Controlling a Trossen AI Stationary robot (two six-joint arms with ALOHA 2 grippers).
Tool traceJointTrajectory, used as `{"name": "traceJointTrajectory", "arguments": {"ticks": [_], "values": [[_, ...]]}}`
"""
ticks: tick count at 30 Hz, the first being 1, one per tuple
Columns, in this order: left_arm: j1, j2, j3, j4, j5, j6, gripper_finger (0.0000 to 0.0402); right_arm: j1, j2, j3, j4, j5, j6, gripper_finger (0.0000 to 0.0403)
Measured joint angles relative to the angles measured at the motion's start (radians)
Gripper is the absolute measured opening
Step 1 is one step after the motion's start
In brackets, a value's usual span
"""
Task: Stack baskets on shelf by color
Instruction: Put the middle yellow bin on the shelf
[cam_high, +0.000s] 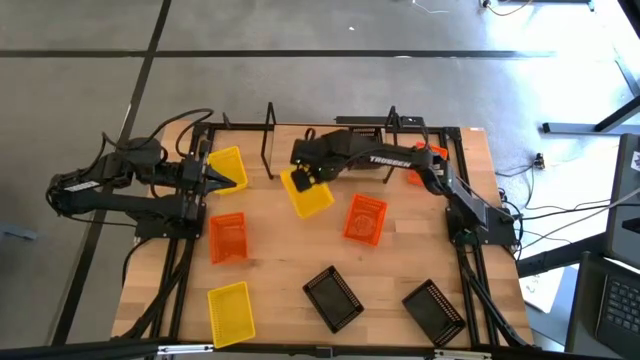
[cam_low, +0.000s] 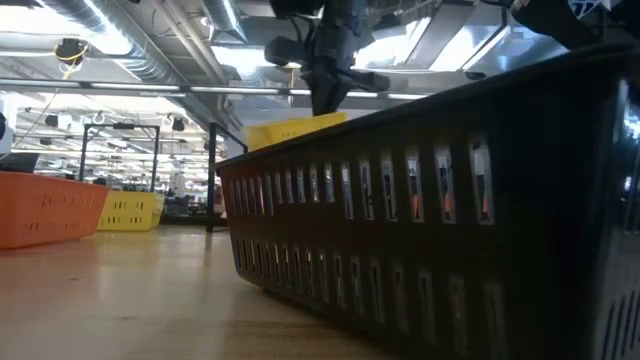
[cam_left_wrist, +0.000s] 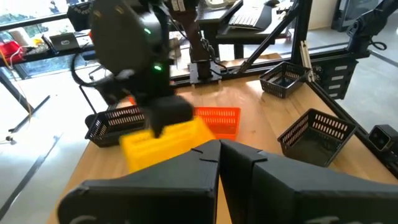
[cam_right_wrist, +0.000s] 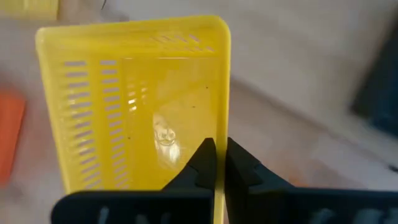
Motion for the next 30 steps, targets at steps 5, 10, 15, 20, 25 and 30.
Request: {"name": "traceJointTrajectory", "arguments": {"ticks": [5,10,15,20,25,30], "values": [[0.000,0.000,0.000,0.000,0.000,0.002,0.0000,-0.082,-0.017,0.000,0.000,0.027,0.028,0.0003],[0.000,0.000,0.000,0.000,0.001,0.002,0.0000,-0.171,-0.017,-0.001,0.000,0.022,0.006,0.0003],[0.000,0.000,0.000,0.000,0.000,0.074,0.0000,-0.244,-0.016,-0.001,0.001,-0.006,0.011,0.0003],[0.000,0.000,0.000,0.000,0.001,0.078,0.0000,-0.285,-0.011,-0.011,-0.004,-0.069,0.030,0.0003],[0.000,0.000,0.000,0.000,0.001,0.080,0.0000,-0.313,-0.011,-0.011,-0.007,-0.075,0.047,0.0003],[0.000,0.000,0.000,0.000,0.001,0.080,0.0000,-0.323,-0.006,-0.011,-0.011,-0.072,0.050,0.0003]]}}
